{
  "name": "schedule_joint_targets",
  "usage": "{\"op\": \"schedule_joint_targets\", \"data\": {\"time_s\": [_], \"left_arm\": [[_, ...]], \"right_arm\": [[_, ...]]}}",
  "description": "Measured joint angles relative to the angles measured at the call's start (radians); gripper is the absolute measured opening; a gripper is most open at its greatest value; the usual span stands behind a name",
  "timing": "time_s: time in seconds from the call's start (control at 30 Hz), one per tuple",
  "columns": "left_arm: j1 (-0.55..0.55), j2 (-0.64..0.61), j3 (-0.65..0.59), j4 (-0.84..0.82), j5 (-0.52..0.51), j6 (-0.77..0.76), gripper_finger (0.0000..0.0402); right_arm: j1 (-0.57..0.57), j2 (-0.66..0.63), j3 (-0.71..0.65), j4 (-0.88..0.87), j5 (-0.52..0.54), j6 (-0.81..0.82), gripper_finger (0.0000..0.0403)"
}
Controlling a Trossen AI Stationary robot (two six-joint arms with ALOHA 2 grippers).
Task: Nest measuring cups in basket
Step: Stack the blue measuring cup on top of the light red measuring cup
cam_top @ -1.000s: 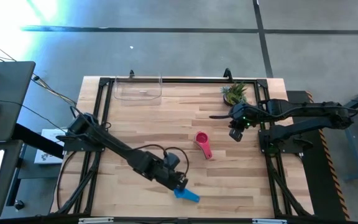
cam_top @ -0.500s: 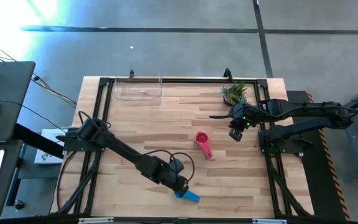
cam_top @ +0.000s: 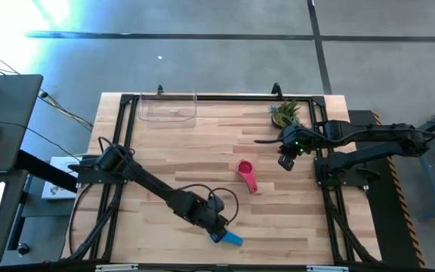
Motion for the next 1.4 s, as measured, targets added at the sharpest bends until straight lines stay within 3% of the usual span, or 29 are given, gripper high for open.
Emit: {"op": "schedule_joint_targets", "data": {"time_s": [1.1, 1.23, 1.4], "left_arm": [[0.015, 0.072, 0.000, 0.007, 0.049, 0.073, 0.0103], [0.015, 0.076, 0.000, 0.004, 0.049, 0.086, 0.0083], [0.015, 0.076, 0.000, 0.006, 0.029, 0.109, 0.0031]], "right_arm": [[-0.003, 0.000, 0.000, -0.003, 0.002, -0.008, 0.0080], [-0.003, 0.000, 0.000, -0.004, 0.002, -0.008, 0.0080], [-0.003, 0.000, 0.000, -0.004, 0.006, -0.008, 0.0080]]}}
